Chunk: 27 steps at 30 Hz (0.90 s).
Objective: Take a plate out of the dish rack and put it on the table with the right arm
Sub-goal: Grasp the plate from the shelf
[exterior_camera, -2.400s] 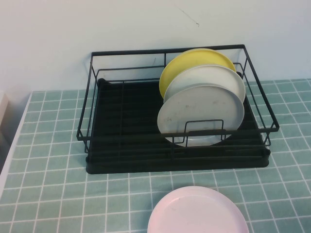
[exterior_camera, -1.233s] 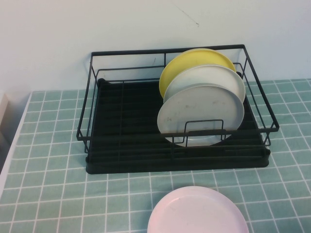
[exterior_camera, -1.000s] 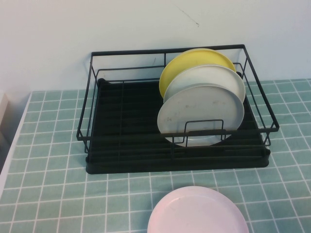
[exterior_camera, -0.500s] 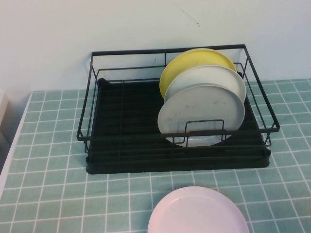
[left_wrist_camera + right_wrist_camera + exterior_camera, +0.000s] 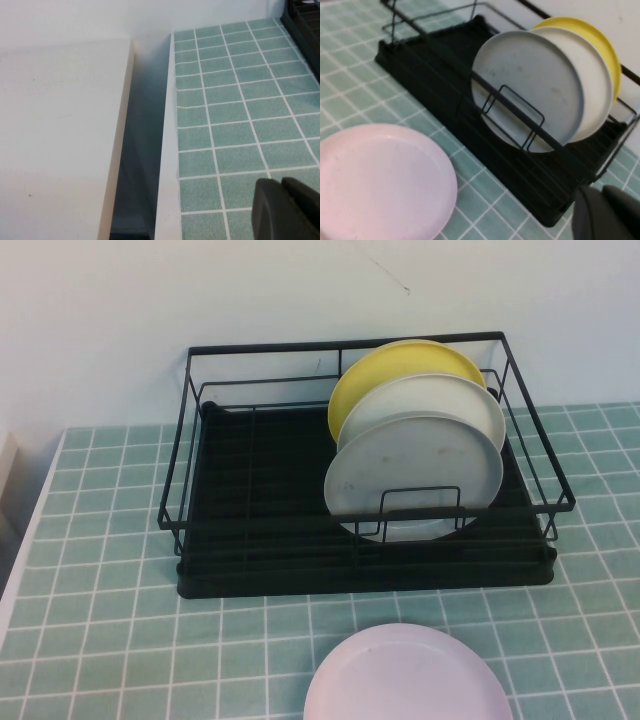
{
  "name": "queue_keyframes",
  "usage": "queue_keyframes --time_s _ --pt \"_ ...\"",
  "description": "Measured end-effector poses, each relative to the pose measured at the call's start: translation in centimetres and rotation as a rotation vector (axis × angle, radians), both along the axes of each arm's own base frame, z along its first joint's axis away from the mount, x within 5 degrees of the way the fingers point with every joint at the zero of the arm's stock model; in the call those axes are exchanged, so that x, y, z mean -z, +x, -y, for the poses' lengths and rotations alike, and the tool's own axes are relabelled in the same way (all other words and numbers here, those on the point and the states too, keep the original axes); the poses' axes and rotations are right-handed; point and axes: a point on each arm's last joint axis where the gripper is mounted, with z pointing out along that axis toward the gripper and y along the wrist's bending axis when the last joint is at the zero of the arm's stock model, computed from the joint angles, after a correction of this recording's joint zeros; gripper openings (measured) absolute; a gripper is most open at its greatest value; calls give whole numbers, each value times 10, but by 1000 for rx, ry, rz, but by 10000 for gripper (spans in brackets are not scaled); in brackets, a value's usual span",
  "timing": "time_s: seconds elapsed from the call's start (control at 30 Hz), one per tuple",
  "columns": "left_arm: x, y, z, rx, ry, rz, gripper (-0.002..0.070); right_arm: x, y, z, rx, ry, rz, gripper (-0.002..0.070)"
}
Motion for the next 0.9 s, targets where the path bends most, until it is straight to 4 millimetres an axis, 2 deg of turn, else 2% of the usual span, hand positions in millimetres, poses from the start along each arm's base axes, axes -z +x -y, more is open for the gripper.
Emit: queue_keyframes --time_s 0.13,0.2,0.33,0.43,0.6,0.8,0.9 --pt "0 0 0 0 0 0 -3 -25 32 -5 -126 -134 -7 116" --pt "0 0 0 0 0 0 -3 -35 54 -7 -154 -166 -13 202" --pt "0 0 0 0 0 0 -3 -44 96 -10 -191 -202 -48 332" --pt "0 0 0 0 0 0 -3 -42 132 -14 -240 -224 -104 361" --pt "0 0 0 0 0 0 -3 -39 180 -31 -321 -255 -134 372" --pt "0 0 0 0 0 0 -3 -36 223 -50 -375 -321 -101 383" --pt "0 0 0 0 0 0 -3 -28 241 -59 -386 -329 -106 433"
